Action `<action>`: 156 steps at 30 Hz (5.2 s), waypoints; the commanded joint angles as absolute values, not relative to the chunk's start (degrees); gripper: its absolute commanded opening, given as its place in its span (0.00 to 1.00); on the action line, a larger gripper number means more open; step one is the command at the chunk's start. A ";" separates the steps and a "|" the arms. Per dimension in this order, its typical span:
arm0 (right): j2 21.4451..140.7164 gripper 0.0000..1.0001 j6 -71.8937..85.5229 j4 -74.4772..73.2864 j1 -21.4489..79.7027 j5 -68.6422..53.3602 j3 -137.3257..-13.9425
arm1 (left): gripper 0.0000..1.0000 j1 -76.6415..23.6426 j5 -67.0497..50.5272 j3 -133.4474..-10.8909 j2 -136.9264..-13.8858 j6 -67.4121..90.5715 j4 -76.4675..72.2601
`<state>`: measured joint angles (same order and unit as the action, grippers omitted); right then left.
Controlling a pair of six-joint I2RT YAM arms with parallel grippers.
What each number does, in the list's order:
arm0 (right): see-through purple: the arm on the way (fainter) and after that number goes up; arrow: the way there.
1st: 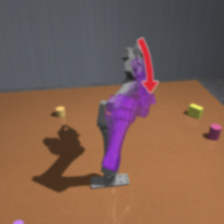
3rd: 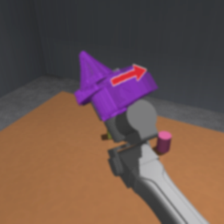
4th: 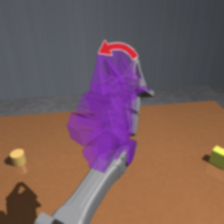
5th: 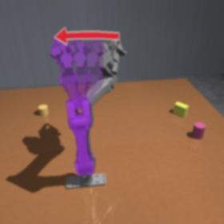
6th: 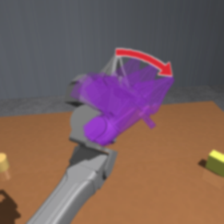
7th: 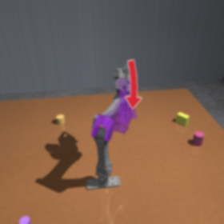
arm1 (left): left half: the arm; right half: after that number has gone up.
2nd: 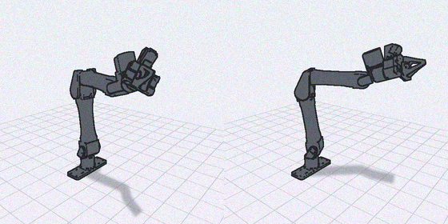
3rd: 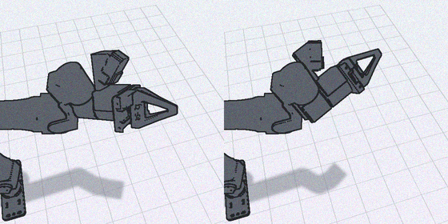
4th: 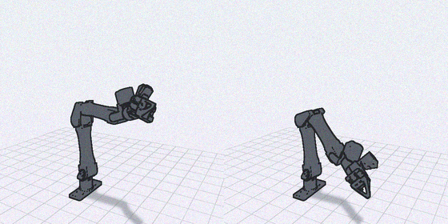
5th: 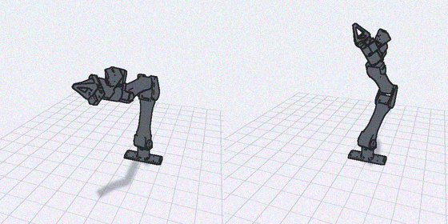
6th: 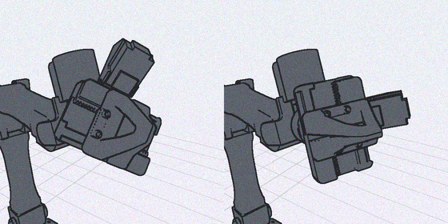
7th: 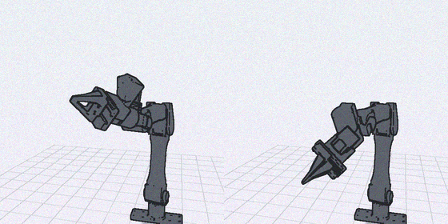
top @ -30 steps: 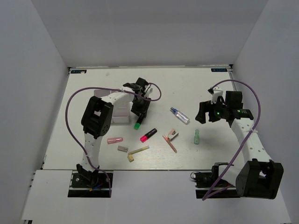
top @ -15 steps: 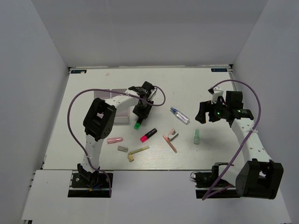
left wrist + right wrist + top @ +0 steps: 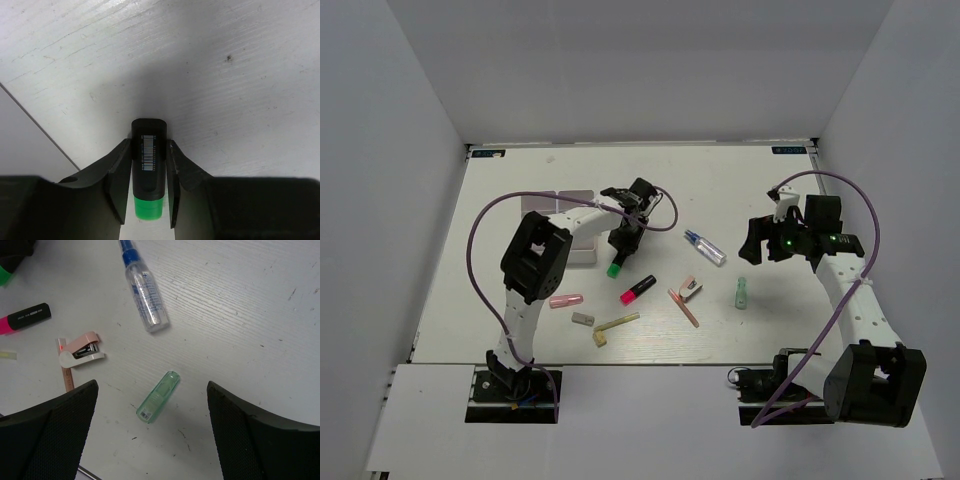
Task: Sort the stationery into containers
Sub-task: Pick up the pen from the center of the board, then place the pen in the storage box, then pick up the pen from the center of the board.
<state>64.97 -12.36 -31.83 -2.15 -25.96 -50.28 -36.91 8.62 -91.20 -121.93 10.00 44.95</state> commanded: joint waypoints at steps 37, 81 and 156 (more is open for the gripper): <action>66.35 0.07 -13.98 -32.87 -2.81 -33.66 -51.42 | 0.00 -14.15 -7.22 -70.85 -79.20 -3.24 10.30; 70.05 0.08 -15.12 -33.75 -2.73 -33.57 -51.86 | 0.00 -12.13 21.10 -47.91 -86.66 -6.07 -30.41; 71.10 0.30 -16.79 -40.08 -4.13 -39.37 -55.28 | 0.70 -50.89 4.92 -70.66 -105.90 6.24 30.76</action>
